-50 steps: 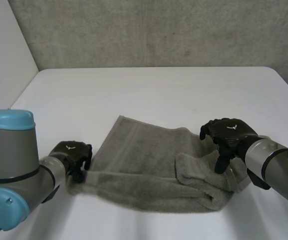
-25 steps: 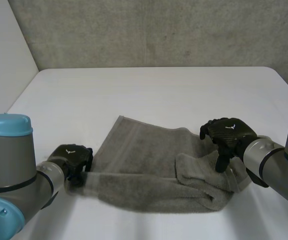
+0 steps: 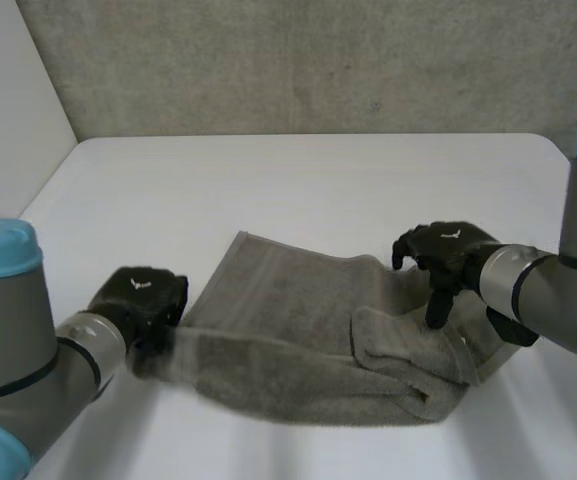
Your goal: Fold the towel.
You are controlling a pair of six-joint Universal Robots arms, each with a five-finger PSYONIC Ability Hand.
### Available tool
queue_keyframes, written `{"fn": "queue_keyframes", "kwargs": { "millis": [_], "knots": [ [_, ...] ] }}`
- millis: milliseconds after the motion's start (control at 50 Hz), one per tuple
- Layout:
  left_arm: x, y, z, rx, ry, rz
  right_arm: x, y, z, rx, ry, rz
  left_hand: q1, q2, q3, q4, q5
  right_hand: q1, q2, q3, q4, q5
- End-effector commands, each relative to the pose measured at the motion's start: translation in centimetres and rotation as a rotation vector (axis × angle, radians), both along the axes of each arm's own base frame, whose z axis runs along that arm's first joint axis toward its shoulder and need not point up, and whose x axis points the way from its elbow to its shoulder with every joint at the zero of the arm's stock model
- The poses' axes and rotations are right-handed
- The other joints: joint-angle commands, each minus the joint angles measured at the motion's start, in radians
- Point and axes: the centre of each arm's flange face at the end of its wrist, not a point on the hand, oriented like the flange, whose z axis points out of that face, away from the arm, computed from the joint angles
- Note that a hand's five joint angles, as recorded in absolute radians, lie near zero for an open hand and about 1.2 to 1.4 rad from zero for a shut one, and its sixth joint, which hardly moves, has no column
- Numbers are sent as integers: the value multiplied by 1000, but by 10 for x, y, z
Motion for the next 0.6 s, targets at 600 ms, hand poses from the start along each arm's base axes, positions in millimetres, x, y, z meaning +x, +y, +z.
{"fn": "queue_keyframes", "kwargs": {
  "millis": [600],
  "knots": [
    [-6,-84,174,-859,271,76,12,-98,152,-992,-145,-222,226,180,182,181,196,990,1007,1039,1044,1031]
  ]
}}
